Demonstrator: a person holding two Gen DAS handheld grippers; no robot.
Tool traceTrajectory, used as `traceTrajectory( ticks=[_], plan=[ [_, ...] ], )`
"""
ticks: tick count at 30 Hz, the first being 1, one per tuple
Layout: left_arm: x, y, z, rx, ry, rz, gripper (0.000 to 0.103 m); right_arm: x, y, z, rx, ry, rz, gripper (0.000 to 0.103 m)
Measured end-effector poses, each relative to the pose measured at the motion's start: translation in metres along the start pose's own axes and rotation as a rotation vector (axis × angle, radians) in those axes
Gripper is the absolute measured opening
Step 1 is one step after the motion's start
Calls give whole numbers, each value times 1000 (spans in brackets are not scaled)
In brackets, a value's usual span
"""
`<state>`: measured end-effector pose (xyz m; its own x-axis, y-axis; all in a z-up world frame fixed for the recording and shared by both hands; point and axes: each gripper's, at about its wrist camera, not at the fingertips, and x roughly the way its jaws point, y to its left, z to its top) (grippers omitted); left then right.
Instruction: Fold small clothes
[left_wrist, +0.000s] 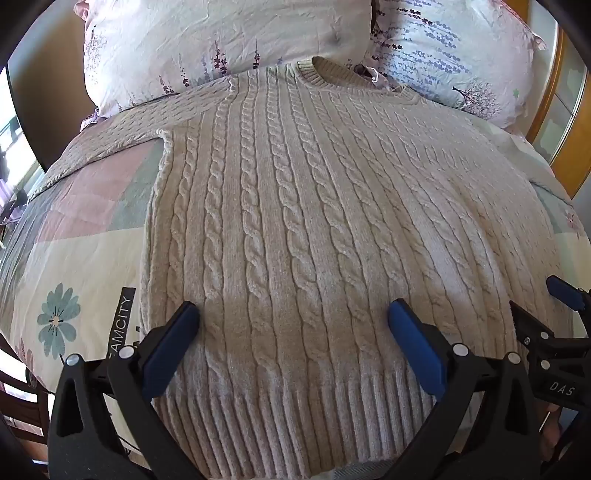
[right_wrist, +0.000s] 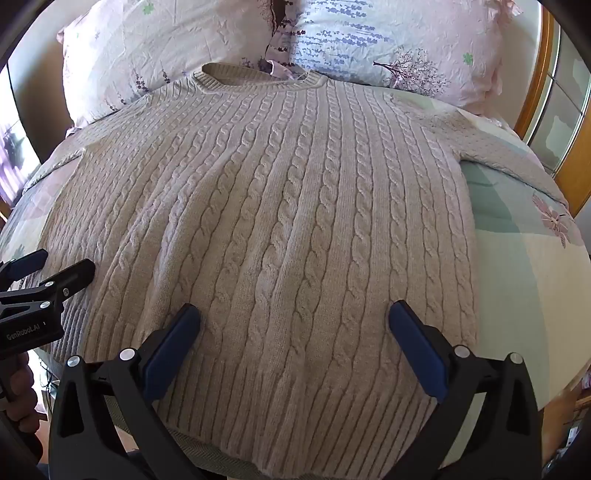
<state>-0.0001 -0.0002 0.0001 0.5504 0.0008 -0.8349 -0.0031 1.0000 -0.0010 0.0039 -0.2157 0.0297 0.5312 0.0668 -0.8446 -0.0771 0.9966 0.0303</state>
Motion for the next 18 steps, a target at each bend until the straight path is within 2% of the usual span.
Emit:
traceTrajectory(
  ticks=[18],
  plan=[
    [-3,-2,-2,-2,-23,4,101,0,0,0,0,1,1,102]
  ],
)
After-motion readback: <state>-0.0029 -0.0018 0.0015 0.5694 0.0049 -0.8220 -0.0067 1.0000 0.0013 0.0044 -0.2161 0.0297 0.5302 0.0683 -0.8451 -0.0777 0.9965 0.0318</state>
